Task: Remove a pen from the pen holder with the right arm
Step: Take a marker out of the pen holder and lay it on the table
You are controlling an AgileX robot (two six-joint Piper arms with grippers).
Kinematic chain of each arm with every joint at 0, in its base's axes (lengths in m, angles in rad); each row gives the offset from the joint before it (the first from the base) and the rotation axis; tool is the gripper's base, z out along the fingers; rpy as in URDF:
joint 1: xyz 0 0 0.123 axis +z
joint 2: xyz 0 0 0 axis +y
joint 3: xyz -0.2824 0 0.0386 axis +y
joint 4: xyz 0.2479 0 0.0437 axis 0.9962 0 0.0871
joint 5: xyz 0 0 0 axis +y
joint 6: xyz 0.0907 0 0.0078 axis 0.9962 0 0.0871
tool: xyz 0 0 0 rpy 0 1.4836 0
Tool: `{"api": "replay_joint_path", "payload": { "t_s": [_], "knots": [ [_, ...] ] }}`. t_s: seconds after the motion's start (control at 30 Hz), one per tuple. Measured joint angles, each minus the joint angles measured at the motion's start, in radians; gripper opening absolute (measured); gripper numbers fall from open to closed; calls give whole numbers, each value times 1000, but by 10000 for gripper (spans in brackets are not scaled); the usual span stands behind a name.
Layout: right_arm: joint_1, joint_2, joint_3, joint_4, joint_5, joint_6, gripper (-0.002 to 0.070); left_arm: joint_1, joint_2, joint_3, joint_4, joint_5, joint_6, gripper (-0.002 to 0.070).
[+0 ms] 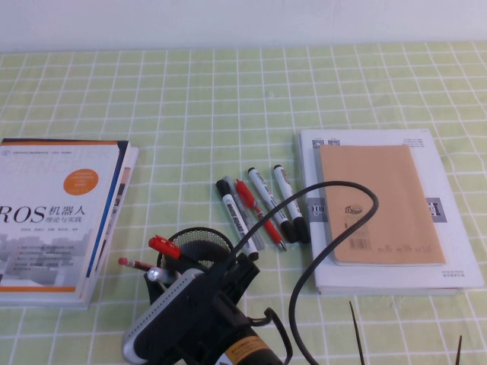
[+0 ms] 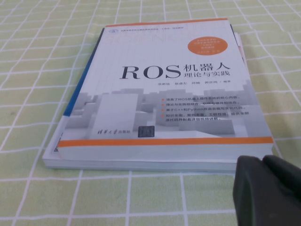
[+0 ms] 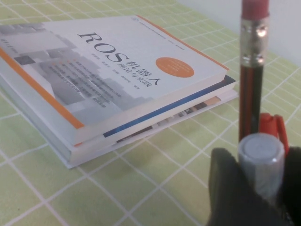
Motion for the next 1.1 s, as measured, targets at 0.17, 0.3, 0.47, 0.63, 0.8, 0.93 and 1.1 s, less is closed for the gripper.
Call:
{"api": "replay_joint_path", "payload": {
  "t_s": [0.17,0.3,0.47,0.63,0.8,0.93,1.1],
  "knots": [
    [-2,0,0,0,-7,-3,151,0,0,0,0,0,0,-6],
    [-2,0,0,0,-21,-8,127,0,0,0,0,0,0,-6],
    [-5,0,0,0,-34,-13,101,0,0,0,0,0,0,-6],
    [-7,0,0,0,-34,-13,99,0,0,0,0,0,0,-6],
    [-7,0,-2,0,-34,-14,104,0,0,0,0,0,0,-6],
    [-7,0,-2,0,-7,-14,140,0,0,0,0,0,0,-6],
    [-7,0,-2,0,8,-12,173,0,0,0,0,0,0,-6]
  ]
}}
